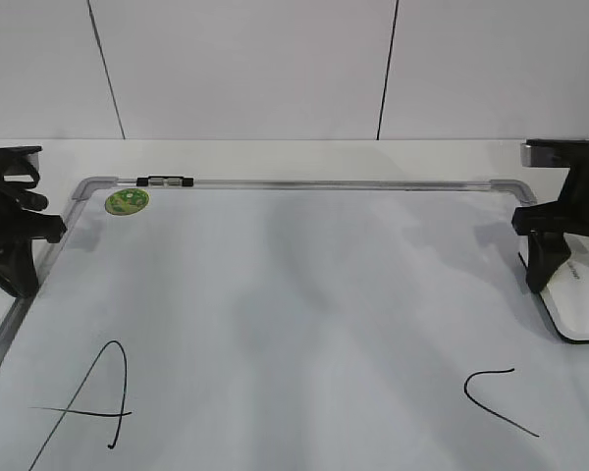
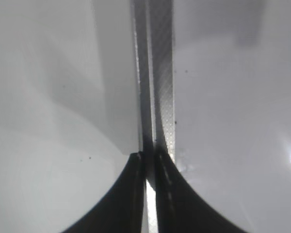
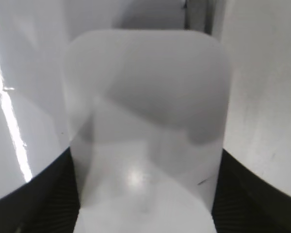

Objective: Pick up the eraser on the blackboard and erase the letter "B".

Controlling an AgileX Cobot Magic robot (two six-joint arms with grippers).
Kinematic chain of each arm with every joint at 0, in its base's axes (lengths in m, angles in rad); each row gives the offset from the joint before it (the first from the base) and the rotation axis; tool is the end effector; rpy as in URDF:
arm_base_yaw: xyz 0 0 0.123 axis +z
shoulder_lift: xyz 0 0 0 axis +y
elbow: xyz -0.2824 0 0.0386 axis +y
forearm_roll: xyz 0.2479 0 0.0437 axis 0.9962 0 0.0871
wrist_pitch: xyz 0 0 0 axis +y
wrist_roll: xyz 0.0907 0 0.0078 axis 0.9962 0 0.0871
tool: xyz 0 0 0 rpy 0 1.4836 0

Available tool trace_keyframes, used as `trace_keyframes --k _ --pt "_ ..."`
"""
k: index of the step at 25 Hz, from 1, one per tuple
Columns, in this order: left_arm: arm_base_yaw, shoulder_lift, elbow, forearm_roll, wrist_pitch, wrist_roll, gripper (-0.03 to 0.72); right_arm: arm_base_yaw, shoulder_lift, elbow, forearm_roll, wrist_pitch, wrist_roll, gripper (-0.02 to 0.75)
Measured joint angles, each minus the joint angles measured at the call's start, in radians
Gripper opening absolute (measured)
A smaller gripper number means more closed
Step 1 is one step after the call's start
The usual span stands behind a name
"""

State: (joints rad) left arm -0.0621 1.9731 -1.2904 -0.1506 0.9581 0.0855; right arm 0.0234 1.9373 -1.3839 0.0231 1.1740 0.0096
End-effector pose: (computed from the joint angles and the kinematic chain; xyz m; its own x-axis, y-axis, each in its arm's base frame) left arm 0.3665 -0.0340 0.1549 -0.9979 0.0605 -0.0224 0.0628 0.9904 -0.1227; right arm 0.3645 0.0105 0.1889 -0.9976 -0.0048 0.0696 -0.0034 0.9998 0.0200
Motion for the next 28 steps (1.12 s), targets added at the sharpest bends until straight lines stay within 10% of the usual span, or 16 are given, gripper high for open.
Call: trace_keyframes --k 28 --pt "0.0 0.0 0.0 -0.001 0.0 0.0 0.024 -0.003 -0.062 -0.205 -0.023 0.04 0.001 0.605"
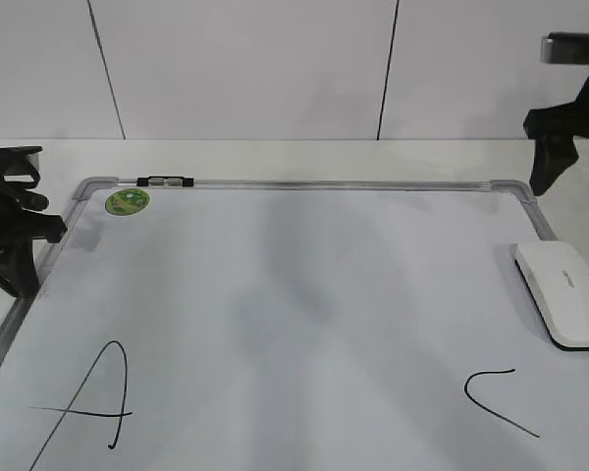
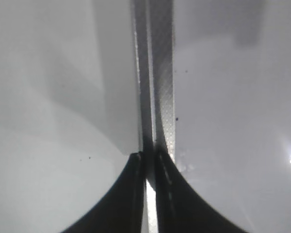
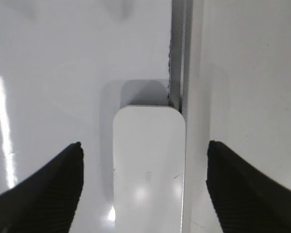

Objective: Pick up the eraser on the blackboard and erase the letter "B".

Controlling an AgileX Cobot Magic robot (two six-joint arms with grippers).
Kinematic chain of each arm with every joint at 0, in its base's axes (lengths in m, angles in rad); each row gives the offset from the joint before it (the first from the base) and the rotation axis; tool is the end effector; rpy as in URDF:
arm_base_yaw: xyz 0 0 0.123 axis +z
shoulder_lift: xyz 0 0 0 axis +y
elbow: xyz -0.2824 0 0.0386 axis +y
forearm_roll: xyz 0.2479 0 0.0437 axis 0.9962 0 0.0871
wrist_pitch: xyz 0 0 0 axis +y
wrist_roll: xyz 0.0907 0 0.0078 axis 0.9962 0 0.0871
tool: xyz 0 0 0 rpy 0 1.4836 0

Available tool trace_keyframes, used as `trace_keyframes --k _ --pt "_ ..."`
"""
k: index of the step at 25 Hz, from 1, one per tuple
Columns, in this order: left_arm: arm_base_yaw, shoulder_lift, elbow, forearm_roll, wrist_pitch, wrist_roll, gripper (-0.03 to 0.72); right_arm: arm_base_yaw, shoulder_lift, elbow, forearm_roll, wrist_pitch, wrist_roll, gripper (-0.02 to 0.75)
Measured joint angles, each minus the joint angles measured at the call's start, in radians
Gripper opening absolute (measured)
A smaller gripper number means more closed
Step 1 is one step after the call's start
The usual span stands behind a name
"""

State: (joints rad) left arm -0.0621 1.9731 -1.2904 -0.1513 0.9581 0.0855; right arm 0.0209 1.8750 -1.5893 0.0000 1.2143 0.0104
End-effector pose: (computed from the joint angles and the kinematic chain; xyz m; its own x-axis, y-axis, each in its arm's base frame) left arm 0.3665 -0.0340 0.1549 -0.9979 0.0601 -0.0224 0.0624 0.9904 -0.1233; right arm 0.3857 0.0081 0.2630 -0.9875 -0.0102 -0.1573 -0.0106 0.9999 0.0016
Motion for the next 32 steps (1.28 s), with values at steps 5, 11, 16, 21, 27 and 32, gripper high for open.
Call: trace_keyframes --k 5,11,16,21,27,32 --pt "0.0 0.0 0.0 0.007 -0.002 -0.038 0.033 0.0 -0.066 -0.016 0.022 0.009 0.002 0.593" --pt "0.0 0.0 0.0 0.011 -0.002 -0.085 0.036 0.0 -0.132 -0.016 0.04 0.012 0.002 0.592" --pt "0.0 0.0 0.0 0.015 -0.002 -0.13 0.038 0.0 -0.184 -0.016 0.045 0.015 0.002 0.592" --pt "0.0 0.0 0.0 0.018 -0.002 -0.172 0.06 0.0 -0.234 -0.016 0.056 0.02 0.002 0.592" --pt "0.0 0.001 0.0 0.018 0.0 -0.197 0.087 0.0 -0.263 -0.016 0.064 0.027 0.002 0.592" --pt "0.0 0.001 0.0 0.03 0.002 -0.202 0.228 0.0 -0.277 -0.016 0.072 0.028 0.004 0.592"
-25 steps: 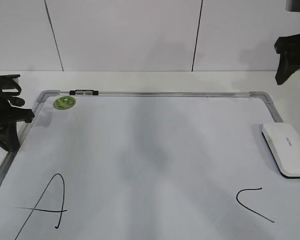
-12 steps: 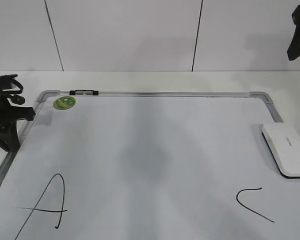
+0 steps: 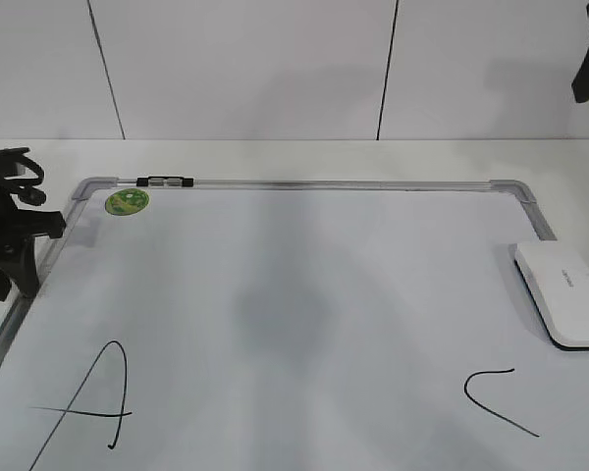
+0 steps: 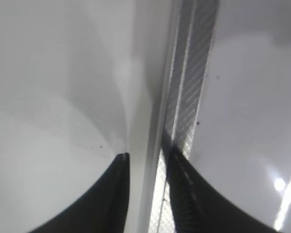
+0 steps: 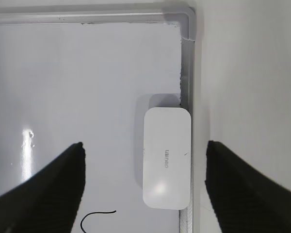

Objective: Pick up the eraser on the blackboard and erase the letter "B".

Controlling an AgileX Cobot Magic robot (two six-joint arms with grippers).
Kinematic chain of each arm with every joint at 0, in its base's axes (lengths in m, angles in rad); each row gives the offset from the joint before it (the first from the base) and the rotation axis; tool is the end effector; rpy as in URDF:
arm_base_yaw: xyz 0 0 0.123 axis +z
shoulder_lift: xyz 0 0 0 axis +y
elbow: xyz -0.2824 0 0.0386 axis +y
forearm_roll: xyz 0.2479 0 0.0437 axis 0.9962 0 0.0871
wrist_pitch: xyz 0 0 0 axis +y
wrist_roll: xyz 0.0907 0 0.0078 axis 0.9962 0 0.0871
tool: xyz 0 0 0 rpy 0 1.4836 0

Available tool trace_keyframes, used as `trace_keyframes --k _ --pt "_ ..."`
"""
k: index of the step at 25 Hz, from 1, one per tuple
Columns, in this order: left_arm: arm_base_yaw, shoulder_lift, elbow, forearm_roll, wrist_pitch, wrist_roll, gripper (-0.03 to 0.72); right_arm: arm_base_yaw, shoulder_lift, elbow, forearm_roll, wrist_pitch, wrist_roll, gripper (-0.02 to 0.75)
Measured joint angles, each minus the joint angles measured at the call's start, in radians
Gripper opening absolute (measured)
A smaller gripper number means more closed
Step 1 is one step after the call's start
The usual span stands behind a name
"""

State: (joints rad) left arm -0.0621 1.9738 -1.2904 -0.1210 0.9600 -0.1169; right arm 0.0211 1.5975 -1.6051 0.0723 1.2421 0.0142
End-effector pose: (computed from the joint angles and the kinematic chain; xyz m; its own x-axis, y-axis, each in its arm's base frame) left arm 0.3663 -0.0318 0.1544 -0.9924 -0.1232 0.0006 -0.1226 0.9874 -0.1005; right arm 0.3308 0.0132 0.3670 -0.9123 0.0182 -0.4090 -0.0149 0.9969 0.0777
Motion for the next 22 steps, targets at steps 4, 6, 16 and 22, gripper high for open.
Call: trace_keyframes --k 4,6,16,22 --pt "0.0 -0.004 0.0 0.023 0.007 -0.002 0.279 0.0 -0.022 0.0 0.0 0.002 0.0 0.592" --pt "0.0 -0.019 0.002 0.031 0.02 -0.002 0.285 0.0 -0.034 0.0 0.004 0.004 0.0 0.592" --pt "0.0 -0.145 -0.026 0.06 0.138 -0.002 0.288 0.0 -0.138 0.0 0.042 0.009 0.0 0.591" --pt "0.0 -0.277 -0.043 0.067 0.24 0.016 0.288 0.0 -0.291 0.009 0.075 0.013 0.0 0.591"
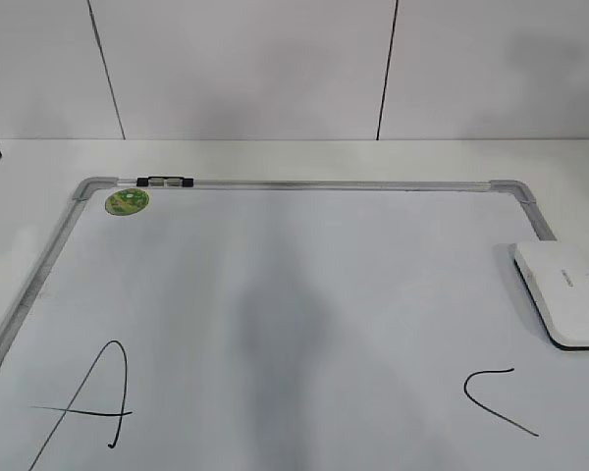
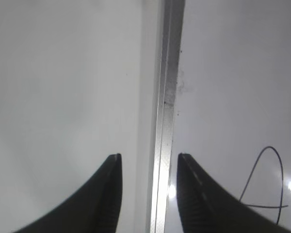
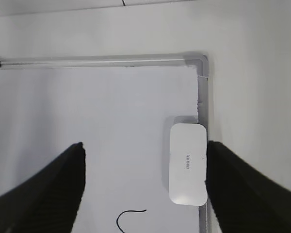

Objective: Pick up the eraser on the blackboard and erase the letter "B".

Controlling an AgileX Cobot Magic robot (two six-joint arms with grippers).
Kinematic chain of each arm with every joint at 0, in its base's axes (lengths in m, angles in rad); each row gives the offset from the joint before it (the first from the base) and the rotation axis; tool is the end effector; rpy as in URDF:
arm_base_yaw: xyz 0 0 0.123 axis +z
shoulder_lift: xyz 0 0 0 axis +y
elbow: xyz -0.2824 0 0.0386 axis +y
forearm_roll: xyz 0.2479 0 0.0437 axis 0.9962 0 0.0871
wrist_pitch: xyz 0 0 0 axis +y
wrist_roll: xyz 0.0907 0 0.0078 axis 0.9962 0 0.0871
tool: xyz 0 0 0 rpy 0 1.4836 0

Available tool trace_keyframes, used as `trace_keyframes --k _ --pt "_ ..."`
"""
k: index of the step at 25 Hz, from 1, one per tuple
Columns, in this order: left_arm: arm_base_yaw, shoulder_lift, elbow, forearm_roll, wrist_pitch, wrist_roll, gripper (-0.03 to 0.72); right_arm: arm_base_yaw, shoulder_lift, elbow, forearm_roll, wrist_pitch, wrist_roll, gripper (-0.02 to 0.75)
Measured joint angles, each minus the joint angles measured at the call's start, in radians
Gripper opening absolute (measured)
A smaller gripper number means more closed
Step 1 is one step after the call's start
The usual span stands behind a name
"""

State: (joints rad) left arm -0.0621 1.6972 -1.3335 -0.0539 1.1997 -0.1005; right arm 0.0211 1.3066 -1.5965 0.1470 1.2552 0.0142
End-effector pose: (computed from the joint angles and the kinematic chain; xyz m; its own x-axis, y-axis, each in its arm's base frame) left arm 0.3287 -0.0250 0.2604 -0.9944 -0.0580 -0.0883 -0.0527 0.9967 -0.0610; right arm 0.2460 0.0179 0.4492 -0.7725 0.0432 -0.6335 -0.0638 0.9873 0.1452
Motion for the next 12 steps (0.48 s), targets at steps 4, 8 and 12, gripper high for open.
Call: trace_keyframes --k 4,8,12 --pt "0.0 -0.101 -0.004 -0.009 0.016 0.028 0.286 0.0 -0.143 0.092 0.018 0.0 0.0 0.591" --pt "0.0 -0.212 0.017 -0.037 0.022 0.034 0.272 0.0 -0.321 0.279 0.018 0.003 0.0 0.591" --pt "0.0 -0.344 0.073 -0.051 0.024 0.037 0.258 0.0 -0.491 0.461 0.016 0.007 0.0 0.59"
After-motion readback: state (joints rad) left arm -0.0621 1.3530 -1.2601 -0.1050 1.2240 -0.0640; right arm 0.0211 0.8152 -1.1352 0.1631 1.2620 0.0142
